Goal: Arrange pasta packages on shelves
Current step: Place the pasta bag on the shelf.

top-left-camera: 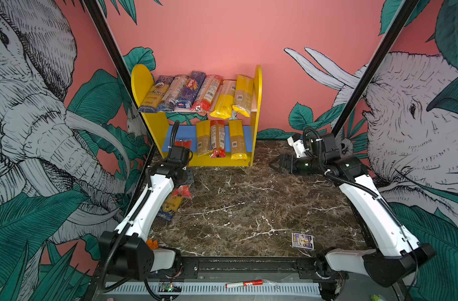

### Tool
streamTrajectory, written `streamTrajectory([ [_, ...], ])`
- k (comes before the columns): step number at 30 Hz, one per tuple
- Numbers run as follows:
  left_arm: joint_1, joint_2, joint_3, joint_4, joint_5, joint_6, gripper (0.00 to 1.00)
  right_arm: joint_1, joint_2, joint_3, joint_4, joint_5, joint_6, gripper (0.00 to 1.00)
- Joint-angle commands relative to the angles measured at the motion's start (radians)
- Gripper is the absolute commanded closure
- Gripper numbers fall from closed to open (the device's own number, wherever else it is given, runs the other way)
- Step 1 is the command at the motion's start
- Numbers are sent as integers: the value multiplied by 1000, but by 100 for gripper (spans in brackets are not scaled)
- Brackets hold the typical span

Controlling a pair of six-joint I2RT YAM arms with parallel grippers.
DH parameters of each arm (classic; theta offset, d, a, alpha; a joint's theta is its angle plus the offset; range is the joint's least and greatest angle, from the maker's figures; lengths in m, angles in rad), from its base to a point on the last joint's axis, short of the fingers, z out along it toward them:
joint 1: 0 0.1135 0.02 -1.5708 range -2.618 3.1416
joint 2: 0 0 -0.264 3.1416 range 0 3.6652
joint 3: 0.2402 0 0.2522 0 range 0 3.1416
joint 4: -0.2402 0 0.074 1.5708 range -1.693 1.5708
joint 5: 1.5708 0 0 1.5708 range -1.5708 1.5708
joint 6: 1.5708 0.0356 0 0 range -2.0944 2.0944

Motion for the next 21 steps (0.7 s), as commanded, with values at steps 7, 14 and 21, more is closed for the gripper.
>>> streamTrajectory([
  [7,88,250,323,205,48,139,100,-12,41,53,-6,48,-4,1],
  [14,131,469,557,195,91,179,100,-20,97,105,-11,83,12,1],
  [21,153,660,793,161,132,179,100,-23,172,188,-15,117,28,1],
])
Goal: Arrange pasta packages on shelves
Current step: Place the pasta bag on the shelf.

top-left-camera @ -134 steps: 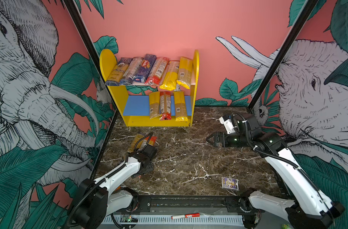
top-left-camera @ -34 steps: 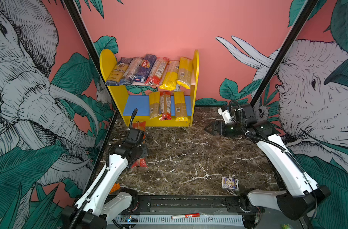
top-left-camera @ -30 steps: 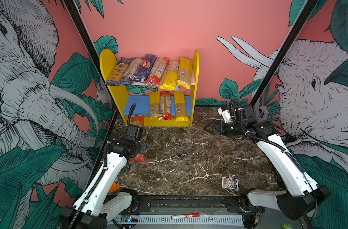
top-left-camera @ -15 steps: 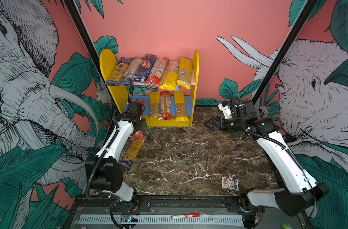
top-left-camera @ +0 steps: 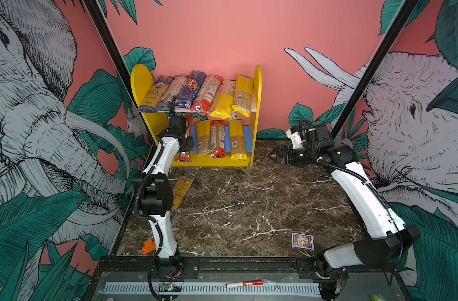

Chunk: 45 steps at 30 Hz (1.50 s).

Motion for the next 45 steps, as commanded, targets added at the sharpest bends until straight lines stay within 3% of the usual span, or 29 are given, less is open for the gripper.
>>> streamTrajectory([
  [1,24,32,144,55,33,12,100,-4,25,50,2,34,14,1],
  [9,29,186,345,-18,75,-4,100,-8,86,120,-25,65,25,1],
  [10,31,198,358,-29,80,-8,95,-8,91,127,-30,69,24,1],
  [13,31,212,360,-35,112,-17,58,-10,100,134,-41,72,26,1],
  [15,30,211,351,-36,127,-21,39,-12,103,134,-43,73,26,1],
  [18,31,200,328,-35,141,-25,28,-17,108,139,-49,67,22,1],
  [29,31,57,140,-8,165,-40,19,-29,98,126,-49,43,-1,1],
  [38,16,-215,-207,29,145,-37,15,-30,21,37,-37,20,-7,1],
  [45,16,-480,-513,-2,40,-73,12,-30,-46,-40,-18,-23,-6,1],
])
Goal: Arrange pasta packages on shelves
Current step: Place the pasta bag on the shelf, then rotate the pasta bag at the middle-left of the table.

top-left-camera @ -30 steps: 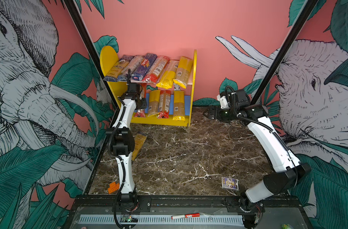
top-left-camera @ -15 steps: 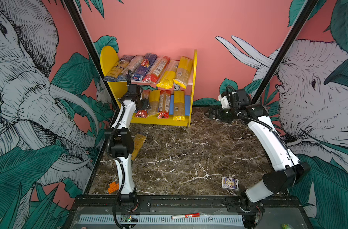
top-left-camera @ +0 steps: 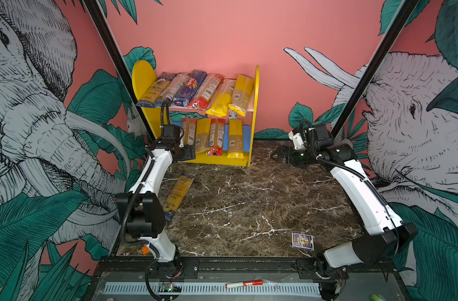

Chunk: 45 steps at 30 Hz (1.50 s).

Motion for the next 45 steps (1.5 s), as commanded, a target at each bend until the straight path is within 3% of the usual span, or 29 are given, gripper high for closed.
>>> streamTrajectory([
  [1,0,-135,-128,-52,-68,-42,12,-2,-49,-28,28,-41,-12,1],
  [8,0,-331,-446,-183,-153,-246,12,-1,-120,-120,44,-91,-18,1],
  [17,1,-399,-700,-174,-141,-414,12,1,-257,-261,47,-112,-21,1],
  [27,4,-347,-712,-158,-262,-422,11,1,-335,-290,-6,-102,-60,1],
  [35,26,-201,-679,-118,-253,-422,11,-2,-344,-279,-30,-89,-92,1],
  [45,46,-117,-632,-101,-240,-359,15,-12,-315,-288,14,-79,-87,1],
])
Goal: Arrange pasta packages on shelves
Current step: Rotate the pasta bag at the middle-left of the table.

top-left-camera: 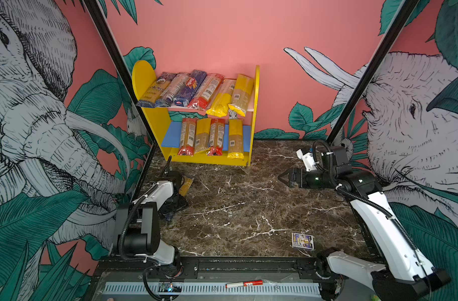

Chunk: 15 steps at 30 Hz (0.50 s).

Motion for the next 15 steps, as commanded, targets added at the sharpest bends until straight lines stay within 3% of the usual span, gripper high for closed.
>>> streamTrajectory([
  [1,5,9,17,28,9,29,16,-9,15,2,40,6,-8,1],
  [11,3,-49,-81,176,219,28,54,-22,92,61,53,-13,-23,1],
  [15,-25,-70,-95,185,281,15,59,-25,110,61,71,-26,-20,1],
])
